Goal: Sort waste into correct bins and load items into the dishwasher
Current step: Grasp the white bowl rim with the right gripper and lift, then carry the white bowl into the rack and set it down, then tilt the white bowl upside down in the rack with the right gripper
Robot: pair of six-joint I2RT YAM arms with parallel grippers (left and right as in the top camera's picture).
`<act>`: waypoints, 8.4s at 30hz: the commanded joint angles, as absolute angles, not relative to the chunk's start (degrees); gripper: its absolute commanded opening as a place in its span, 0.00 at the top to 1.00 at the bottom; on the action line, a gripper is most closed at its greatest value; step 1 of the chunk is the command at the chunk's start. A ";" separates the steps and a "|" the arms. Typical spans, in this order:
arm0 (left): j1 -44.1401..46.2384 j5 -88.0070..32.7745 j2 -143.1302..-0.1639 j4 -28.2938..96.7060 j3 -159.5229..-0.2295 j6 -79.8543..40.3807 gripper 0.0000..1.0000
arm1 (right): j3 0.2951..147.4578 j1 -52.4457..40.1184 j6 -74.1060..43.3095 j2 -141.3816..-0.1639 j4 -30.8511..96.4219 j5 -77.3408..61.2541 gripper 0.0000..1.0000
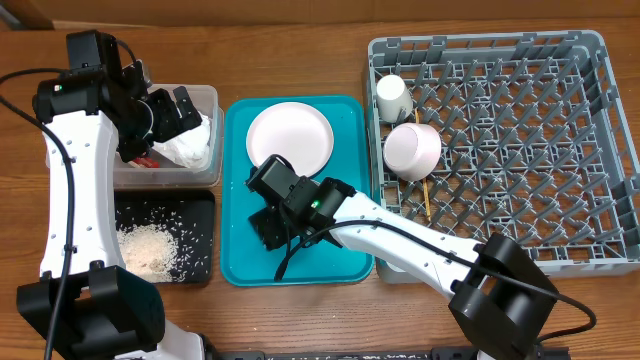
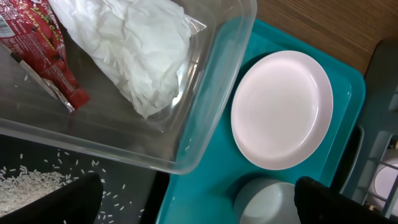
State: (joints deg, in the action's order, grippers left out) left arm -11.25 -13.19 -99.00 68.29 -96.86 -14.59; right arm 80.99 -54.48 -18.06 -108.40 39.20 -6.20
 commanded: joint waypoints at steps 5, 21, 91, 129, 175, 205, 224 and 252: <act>-10.85 -13.04 -98.56 68.34 -97.82 -13.72 0.00 | 81.32 -54.48 -17.65 -111.04 39.57 -2.37 0.60; -10.85 -13.04 -98.56 68.34 -97.82 -13.72 0.00 | 81.34 -54.70 -17.65 -115.02 39.62 -1.32 0.75; -10.85 -13.04 -98.56 68.34 -97.82 -13.72 0.00 | 56.01 4.86 -5.74 -72.36 51.05 -77.78 0.96; -10.85 -13.04 -98.56 68.34 -97.82 -13.72 0.00 | 47.57 15.20 -5.72 -83.33 43.22 -67.02 0.69; -10.85 -13.04 -98.56 68.34 -97.82 -13.72 0.00 | 72.93 -20.25 -16.80 -83.90 68.86 -9.06 0.95; -10.85 -13.04 -98.56 68.34 -97.82 -13.72 0.00 | 72.73 -20.16 -19.59 -87.46 65.43 2.46 0.82; -10.85 -13.04 -98.56 68.34 -97.82 -13.72 0.00 | 72.71 -20.21 -19.07 -87.46 62.65 -13.54 0.79; -10.85 -13.04 -98.56 68.34 -97.82 -13.72 0.00 | 72.73 -20.18 -19.75 -87.46 68.42 -2.57 0.75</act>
